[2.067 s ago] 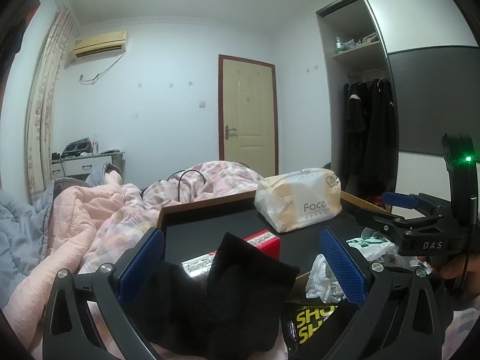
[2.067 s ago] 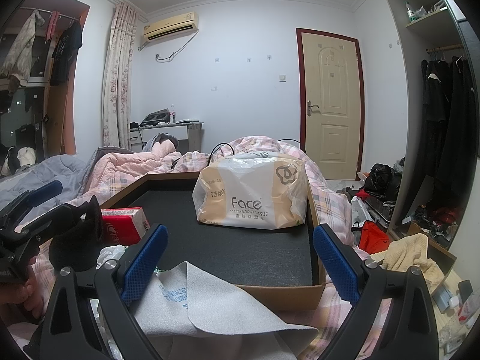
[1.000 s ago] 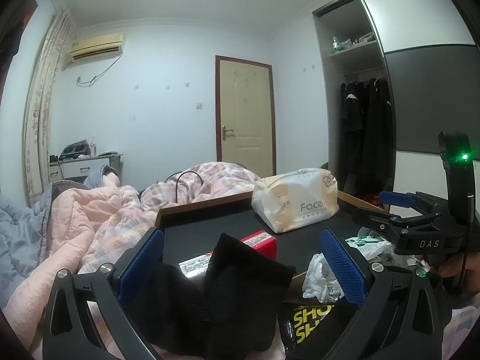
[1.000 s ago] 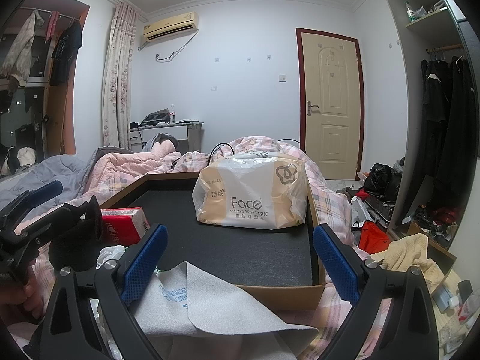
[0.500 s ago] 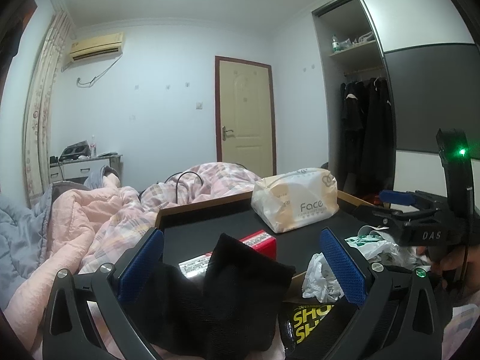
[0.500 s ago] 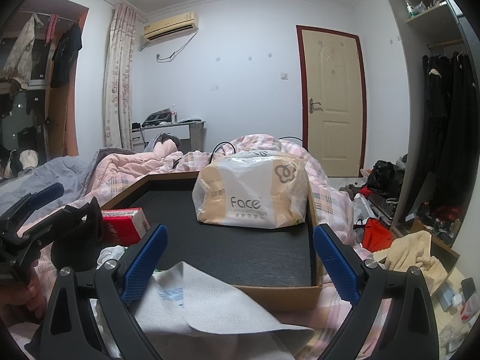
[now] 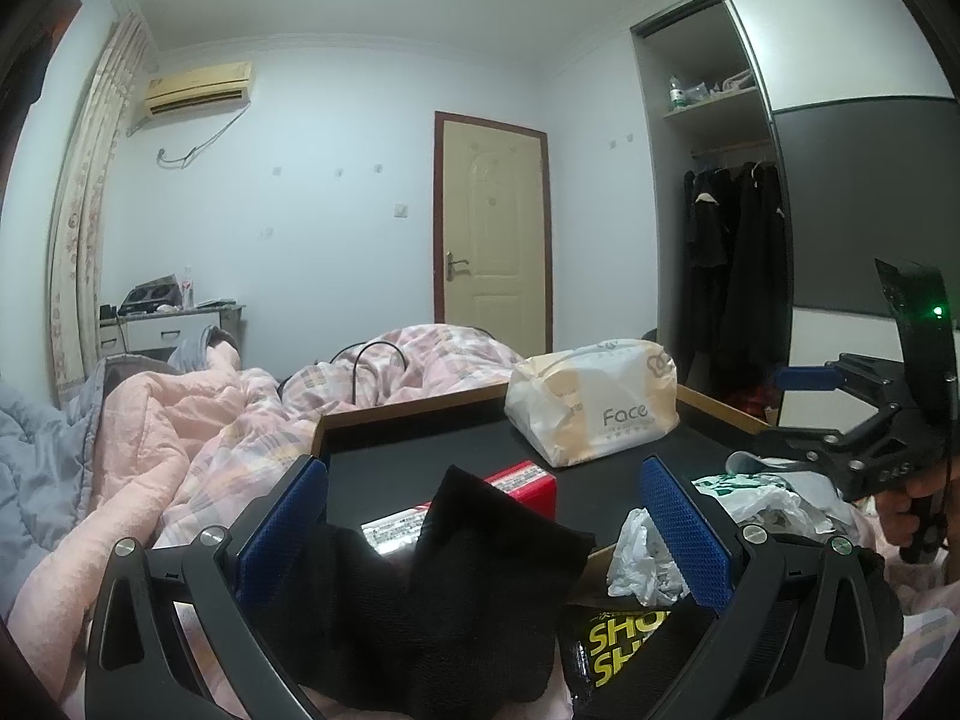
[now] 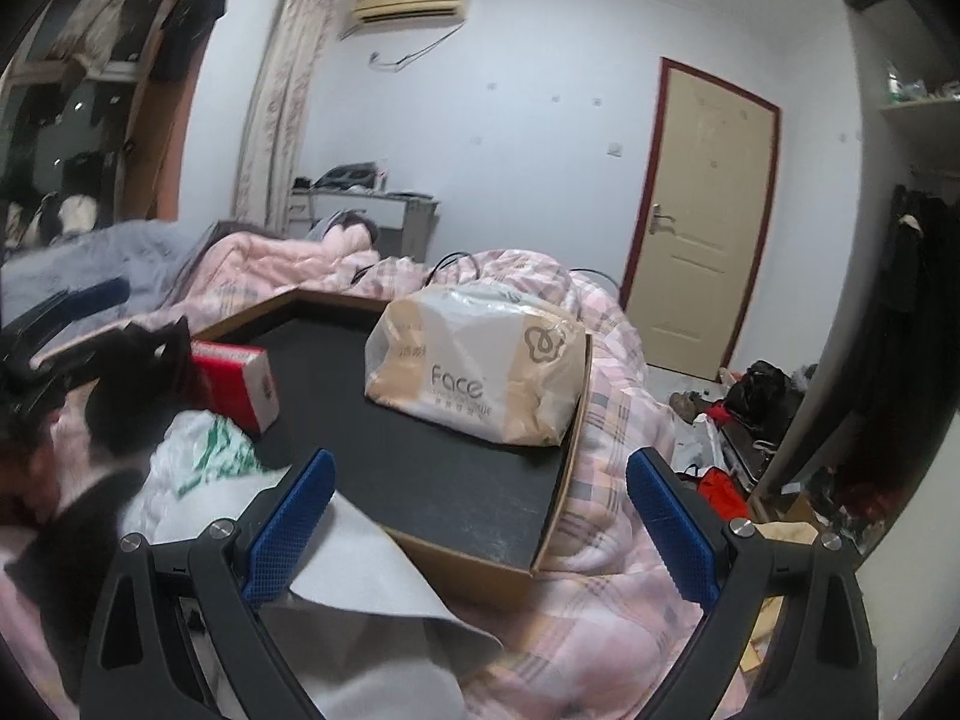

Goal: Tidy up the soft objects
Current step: 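Grasp the grey cloth with the right gripper and lift it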

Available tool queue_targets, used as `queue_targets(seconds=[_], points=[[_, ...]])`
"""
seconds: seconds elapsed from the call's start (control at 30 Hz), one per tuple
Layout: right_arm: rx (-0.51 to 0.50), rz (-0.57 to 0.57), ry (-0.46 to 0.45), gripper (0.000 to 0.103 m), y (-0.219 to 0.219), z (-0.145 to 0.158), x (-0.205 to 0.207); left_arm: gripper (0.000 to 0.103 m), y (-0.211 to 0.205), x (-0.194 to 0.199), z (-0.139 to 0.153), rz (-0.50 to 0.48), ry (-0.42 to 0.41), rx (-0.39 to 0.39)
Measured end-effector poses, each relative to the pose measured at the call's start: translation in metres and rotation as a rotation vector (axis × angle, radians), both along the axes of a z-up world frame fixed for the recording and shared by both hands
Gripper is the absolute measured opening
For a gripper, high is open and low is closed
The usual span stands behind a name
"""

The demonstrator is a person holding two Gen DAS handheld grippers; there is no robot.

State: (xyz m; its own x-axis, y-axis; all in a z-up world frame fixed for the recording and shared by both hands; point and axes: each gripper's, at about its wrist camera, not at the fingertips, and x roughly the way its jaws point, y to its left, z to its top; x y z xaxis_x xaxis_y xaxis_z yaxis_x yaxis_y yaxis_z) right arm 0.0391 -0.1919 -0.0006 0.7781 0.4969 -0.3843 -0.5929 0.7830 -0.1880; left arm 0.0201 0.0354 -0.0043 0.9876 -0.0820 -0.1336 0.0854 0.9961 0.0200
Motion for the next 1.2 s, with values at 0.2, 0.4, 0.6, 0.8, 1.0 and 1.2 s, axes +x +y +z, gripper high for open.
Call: queue_targets(seconds=[0.2,0.4,0.6,0.8,1.0,1.2], points=[[-0.067,0.137,-0.005,0.097,-0.01,-0.003,-0.009,0.103,0.0,-0.001,0.0,0.001,-0.001,0.001],[-0.132,0.264,0.07,0.097,-0.02,-0.014,-0.008,0.103,0.001,-0.001,0.0,0.001,-0.001,-0.002],[-0.127,0.24,0.14,0.07,-0.013,-0.021,0.003,0.103,0.0,-0.001,0.0,0.002,-0.002,0.0],[-0.143,0.234,0.206,0.046,-0.024,-0.031,0.01,0.103,0.001,-0.002,0.0,0.003,-0.002,-0.004],[-0.101,0.234,0.243,0.012,-0.041,-0.024,0.015,0.103,0.001,-0.001,0.0,0.003,-0.001,-0.004],[-0.049,0.283,0.207,0.009,-0.048,-0.012,0.004,0.103,0.001,-0.002,0.0,0.003,-0.001,-0.001]])
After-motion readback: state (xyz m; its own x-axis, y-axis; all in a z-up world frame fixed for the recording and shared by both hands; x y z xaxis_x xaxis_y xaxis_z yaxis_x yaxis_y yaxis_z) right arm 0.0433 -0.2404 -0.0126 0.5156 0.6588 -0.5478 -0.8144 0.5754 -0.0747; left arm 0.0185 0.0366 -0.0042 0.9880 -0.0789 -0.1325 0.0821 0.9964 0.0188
